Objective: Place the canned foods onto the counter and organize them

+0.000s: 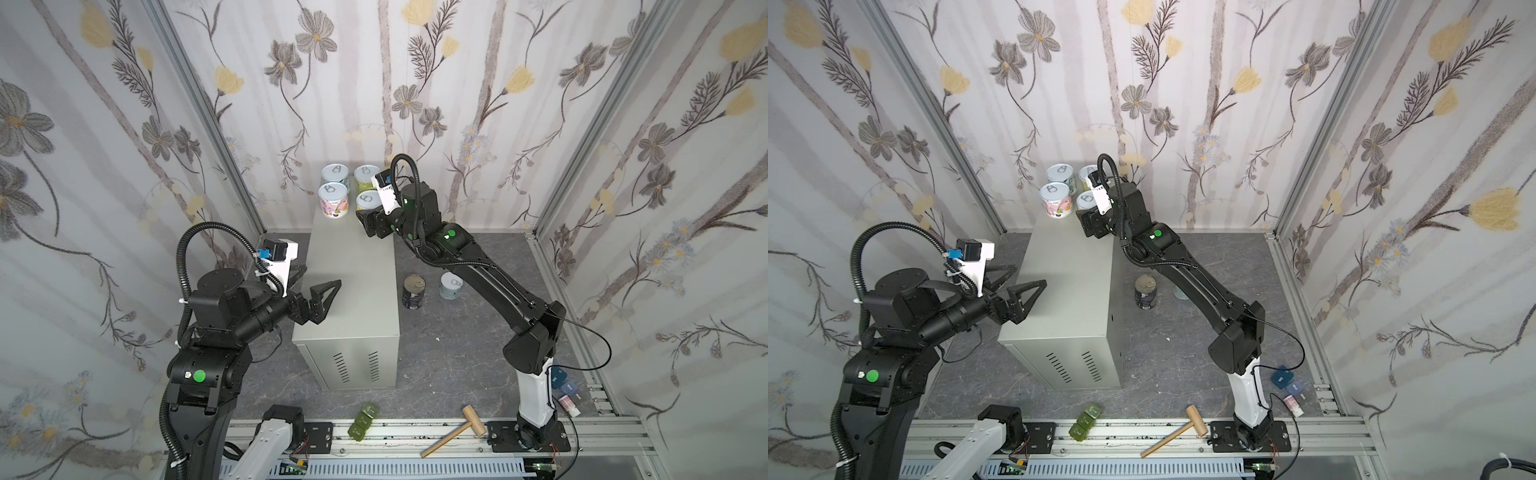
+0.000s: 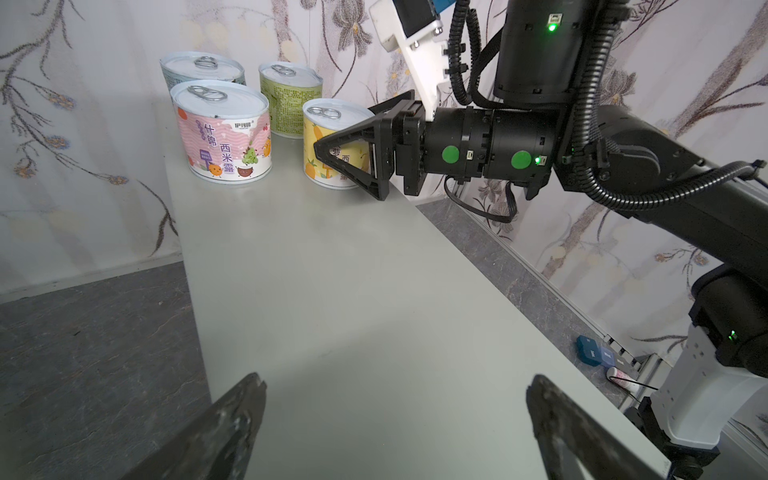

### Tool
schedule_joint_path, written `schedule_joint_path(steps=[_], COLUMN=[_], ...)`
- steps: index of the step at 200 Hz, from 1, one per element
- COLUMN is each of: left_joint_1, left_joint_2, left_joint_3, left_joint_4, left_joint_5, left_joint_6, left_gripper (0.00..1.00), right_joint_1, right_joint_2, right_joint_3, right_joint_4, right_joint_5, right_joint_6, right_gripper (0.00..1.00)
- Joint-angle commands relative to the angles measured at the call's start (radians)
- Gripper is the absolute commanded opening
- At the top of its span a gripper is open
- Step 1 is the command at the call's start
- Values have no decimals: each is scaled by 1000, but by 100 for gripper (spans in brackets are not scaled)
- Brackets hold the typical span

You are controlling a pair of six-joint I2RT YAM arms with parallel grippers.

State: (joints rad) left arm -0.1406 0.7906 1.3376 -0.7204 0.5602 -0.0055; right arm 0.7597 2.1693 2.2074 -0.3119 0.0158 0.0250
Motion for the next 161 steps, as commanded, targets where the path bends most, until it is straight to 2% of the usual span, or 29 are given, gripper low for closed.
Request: schedule_joint_path(steps=[1, 64, 115, 161], left_joint_1=[-1, -1, -1, -1], left_joint_2=[1, 5, 1, 0], left_joint_3=[-3, 3, 4, 9], left_joint_4=[34, 40, 39, 33], left_joint_5=[0, 1, 0, -5], left_joint_6=[10, 6, 6, 11], left_gripper=[100, 100, 100, 100], right_joint_1=[-2, -3, -9, -11], right_joint_2=[-4, -118, -100, -68], right_joint_3=[9, -172, -170, -147], right_joint_4=[23, 85, 103, 115], right_joint_5=[-24, -12, -12, -17], right_joint_6=[-5, -6, -1, 11], right_gripper=[91, 91, 78, 71])
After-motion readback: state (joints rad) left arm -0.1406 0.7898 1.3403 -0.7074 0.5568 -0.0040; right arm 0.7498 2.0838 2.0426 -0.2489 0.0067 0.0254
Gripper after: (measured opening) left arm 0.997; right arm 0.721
